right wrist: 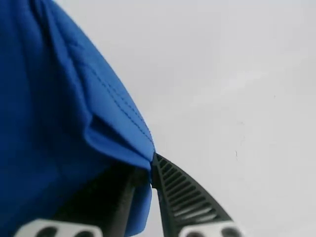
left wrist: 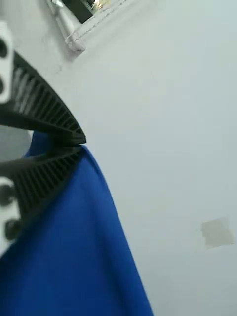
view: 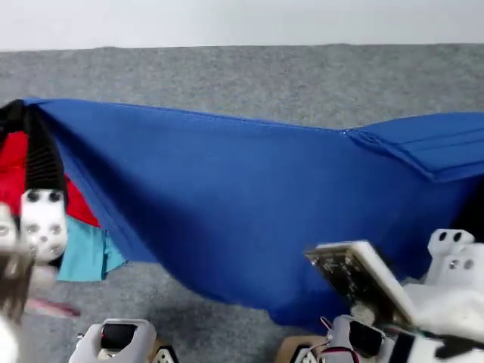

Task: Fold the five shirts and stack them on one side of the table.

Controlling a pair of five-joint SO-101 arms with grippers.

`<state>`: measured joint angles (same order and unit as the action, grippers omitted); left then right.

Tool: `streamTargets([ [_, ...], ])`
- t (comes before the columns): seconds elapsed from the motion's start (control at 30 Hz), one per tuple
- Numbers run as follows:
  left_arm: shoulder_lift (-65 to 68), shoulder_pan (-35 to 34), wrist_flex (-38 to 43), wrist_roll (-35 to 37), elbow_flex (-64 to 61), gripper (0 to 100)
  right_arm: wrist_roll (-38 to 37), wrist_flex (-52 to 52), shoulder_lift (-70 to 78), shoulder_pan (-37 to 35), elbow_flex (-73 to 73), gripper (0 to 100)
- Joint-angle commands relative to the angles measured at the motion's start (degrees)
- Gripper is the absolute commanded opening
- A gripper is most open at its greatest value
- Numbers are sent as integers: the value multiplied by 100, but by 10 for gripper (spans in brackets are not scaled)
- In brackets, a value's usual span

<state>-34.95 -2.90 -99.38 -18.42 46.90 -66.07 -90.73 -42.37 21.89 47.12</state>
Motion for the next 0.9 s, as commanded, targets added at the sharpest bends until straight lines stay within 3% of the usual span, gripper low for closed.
streamTargets([
  [0.0,62,9,-105,18,-884,3,-53,40,400,92,-422,12],
  [0.1,97,18,-62,18,-1833,3,-53,40,673,40,-818,12],
  [0.23,97,18,615,18,-3187,3,-26,40,1086,-418,-1407,11],
  [0.37,97,18,1837,18,-4637,3,0,251,1481,-971,-2119,11],
  [0.6,97,18,4211,-26,-6738,3,668,1130,2097,-1508,-3262,11],
  [0.73,88,-18,4281,-492,-7108,3,1116,1341,2316,-1912,-3868,11],
  [0.87,62,-97,3824,-589,-7363,3,2110,1569,2633,-2404,-4492,11],
])
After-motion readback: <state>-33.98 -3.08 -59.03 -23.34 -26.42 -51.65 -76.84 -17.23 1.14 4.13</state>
